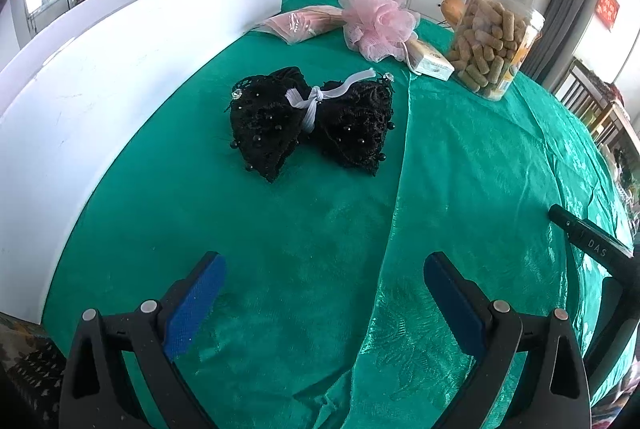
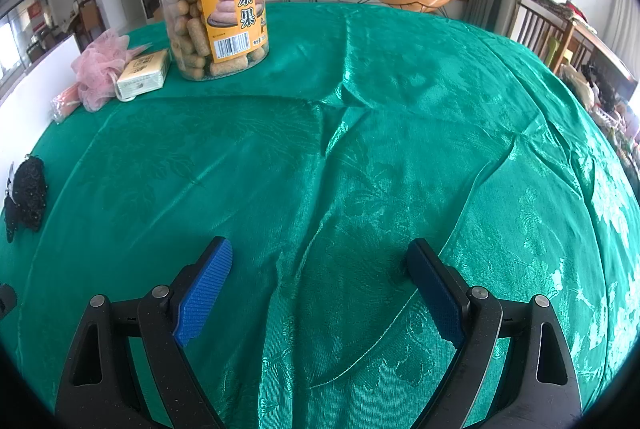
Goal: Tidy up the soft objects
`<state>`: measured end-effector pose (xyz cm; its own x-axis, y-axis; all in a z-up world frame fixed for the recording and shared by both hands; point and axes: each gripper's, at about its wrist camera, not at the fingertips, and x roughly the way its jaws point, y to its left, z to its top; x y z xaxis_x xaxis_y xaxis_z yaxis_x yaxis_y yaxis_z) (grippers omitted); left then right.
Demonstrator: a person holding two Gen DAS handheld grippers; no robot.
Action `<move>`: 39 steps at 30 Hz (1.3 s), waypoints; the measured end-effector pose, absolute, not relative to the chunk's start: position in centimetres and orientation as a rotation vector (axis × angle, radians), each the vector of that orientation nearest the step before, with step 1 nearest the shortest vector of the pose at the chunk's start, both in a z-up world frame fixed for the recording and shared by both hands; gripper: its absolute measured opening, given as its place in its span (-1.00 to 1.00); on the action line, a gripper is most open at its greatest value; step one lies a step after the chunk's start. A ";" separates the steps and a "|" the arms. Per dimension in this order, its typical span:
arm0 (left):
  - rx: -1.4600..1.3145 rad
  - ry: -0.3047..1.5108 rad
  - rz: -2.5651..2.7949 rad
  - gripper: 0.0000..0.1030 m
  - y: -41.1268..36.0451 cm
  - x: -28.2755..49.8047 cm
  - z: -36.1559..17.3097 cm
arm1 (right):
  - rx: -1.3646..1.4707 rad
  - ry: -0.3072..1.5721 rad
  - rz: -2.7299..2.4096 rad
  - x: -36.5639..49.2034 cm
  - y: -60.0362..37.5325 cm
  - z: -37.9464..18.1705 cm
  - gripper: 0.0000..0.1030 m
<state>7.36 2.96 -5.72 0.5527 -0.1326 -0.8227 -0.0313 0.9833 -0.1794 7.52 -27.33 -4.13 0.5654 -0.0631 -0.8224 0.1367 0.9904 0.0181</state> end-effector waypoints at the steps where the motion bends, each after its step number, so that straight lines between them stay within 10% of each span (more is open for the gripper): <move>1: -0.183 0.985 -0.061 0.92 3.0 7.4 -5.7 | 0.083 0.963 -0.118 7.5 -27.3 -4.1 0.76; 39: -0.171 0.991 -0.067 0.92 2.5 7.4 -5.9 | 0.083 0.964 -0.118 7.5 -27.3 -4.1 0.76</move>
